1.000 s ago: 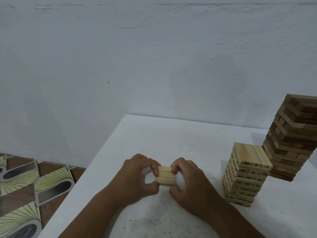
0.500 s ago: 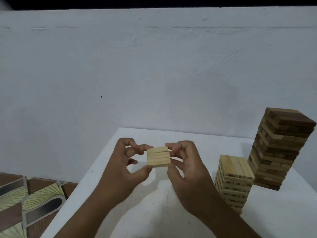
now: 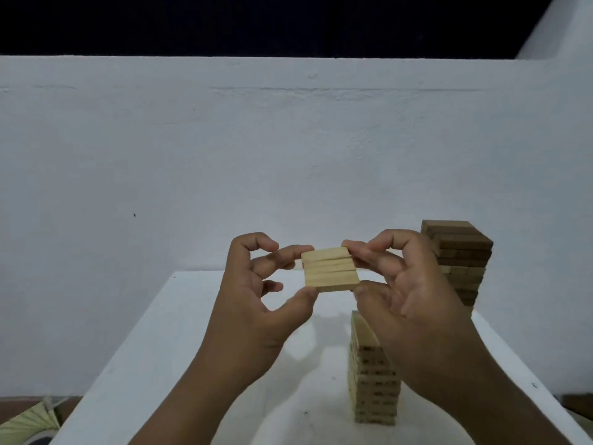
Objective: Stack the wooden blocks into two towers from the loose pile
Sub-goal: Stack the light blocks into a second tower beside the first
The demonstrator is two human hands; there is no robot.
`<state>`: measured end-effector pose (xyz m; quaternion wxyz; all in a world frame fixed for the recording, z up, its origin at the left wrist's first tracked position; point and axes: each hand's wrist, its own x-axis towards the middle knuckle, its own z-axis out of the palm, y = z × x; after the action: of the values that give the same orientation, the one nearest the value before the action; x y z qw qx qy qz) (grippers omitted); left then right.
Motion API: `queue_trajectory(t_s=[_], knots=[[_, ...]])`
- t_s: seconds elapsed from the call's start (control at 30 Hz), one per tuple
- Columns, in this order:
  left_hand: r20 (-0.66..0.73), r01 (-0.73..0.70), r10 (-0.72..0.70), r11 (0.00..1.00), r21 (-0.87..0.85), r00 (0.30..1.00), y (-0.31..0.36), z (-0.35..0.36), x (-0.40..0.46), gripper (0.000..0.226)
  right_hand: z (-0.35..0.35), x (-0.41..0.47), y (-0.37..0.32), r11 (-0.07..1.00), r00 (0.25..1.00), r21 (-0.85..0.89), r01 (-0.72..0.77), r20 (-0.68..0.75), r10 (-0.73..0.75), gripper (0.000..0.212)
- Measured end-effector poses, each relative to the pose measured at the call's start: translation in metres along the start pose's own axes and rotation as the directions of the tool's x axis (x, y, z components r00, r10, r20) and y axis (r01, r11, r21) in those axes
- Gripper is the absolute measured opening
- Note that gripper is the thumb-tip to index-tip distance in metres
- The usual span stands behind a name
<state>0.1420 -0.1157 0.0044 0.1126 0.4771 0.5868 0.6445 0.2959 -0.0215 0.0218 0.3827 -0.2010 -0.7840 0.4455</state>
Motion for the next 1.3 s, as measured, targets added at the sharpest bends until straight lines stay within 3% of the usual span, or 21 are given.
queue_trajectory(t_s=[0.37, 0.8, 1.13, 1.23, 1.3], knots=[[0.118, 0.07, -0.088, 0.986, 0.15, 0.989, -0.021, 0.054, -0.009, 0.048, -0.039, -0.025, 0.038, 0.977, 0.994, -0.186, -0.107, -0.044, 0.101, 0.046], [0.129, 0.125, -0.148, 0.978, 0.169, 0.98, -0.035, 0.061, -0.022, 0.052, -0.035, -0.032, 0.063, 0.954, 0.978, -0.215, -0.209, -0.057, 0.201, 0.044], [0.156, 0.186, -0.207, 0.973, 0.136, 0.966, -0.033, 0.062, -0.025, 0.059, -0.036, -0.034, 0.072, 0.959, 0.985, -0.225, -0.171, -0.044, 0.165, 0.049], [0.179, 0.172, -0.19, 0.979, 0.112, 0.965, -0.034, 0.06, -0.027, 0.069, -0.04, -0.034, 0.068, 0.971, 0.98, -0.139, -0.196, -0.017, 0.196, 0.05], [0.149, 0.204, -0.21, 0.977, 0.055, 0.966, -0.034, 0.06, -0.027, 0.067, -0.041, -0.039, 0.065, 0.975, 0.974, 0.015, -0.222, -0.028, 0.223, 0.045]])
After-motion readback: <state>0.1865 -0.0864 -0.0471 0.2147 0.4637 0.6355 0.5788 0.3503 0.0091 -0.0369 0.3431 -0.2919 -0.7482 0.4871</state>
